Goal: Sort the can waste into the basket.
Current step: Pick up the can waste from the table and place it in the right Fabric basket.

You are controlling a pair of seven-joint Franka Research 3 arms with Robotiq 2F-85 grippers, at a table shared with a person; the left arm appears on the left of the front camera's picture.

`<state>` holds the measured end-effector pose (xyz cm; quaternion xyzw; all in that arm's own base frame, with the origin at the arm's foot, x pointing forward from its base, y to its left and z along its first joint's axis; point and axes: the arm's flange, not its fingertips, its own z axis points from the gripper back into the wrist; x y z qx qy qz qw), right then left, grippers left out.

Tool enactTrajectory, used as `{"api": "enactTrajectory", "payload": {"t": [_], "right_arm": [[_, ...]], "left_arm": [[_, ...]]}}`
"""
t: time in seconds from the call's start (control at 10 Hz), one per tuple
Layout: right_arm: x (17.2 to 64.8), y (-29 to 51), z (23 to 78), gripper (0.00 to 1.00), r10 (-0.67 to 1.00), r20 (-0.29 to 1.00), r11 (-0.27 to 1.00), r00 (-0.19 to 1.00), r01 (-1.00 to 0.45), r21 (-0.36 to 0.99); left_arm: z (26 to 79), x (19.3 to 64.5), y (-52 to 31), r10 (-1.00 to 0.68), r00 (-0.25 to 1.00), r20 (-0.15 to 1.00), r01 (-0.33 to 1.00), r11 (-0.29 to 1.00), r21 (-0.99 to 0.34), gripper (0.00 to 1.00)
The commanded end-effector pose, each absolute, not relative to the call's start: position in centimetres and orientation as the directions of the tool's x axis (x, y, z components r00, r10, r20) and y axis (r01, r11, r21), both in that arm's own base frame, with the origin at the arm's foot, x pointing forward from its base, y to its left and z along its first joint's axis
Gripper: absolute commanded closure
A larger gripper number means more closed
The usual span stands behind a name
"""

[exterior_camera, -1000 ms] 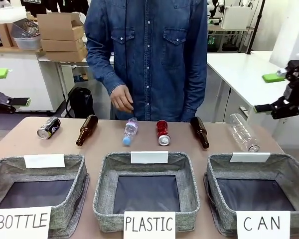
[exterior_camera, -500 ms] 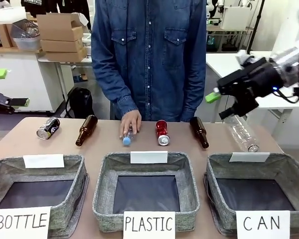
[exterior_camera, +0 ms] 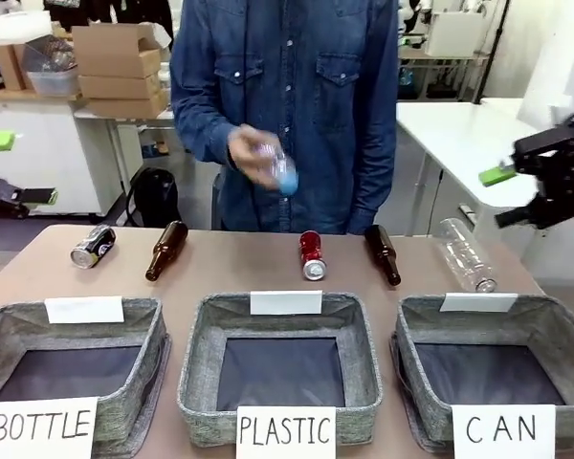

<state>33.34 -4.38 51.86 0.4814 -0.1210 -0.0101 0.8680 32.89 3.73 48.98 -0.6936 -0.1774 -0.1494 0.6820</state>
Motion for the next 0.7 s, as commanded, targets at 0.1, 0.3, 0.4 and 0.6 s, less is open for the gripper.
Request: {"api": "enactTrajectory", "payload": {"t": [0.1, 0.3, 0.4, 0.6], "right_arm": [[31.1, -6.0, 50.9, 0.0, -0.267, 0.227, 0.521, 0.936, -0.058, 0.852], [34.0, -2.5, 51.4, 0.0, -0.294, 0.287, 0.536, 0.912, -0.091, 0.839], [36.2, 0.7, 51.7, 0.0, -0.242, 0.298, 0.537, 0.923, -0.128, 0.834], [38.2, 4.2, 51.7, 0.0, -0.112, 0.266, 0.583, 0.957, -0.153, 0.798]], "left_arm": [[49.1, 32.9, 3.6, 0.054, 0.88, 0.471, 0.473, -0.029, -0.881, 0.0], [49.1, 32.9, 3.6, 0.054, 0.88, 0.471, 0.473, -0.029, -0.881, 0.0], [49.1, 32.9, 3.6, 0.054, 0.88, 0.471, 0.473, -0.029, -0.881, 0.0], [49.1, 32.9, 3.6, 0.054, 0.88, 0.471, 0.473, -0.029, -0.881, 0.0]]}}
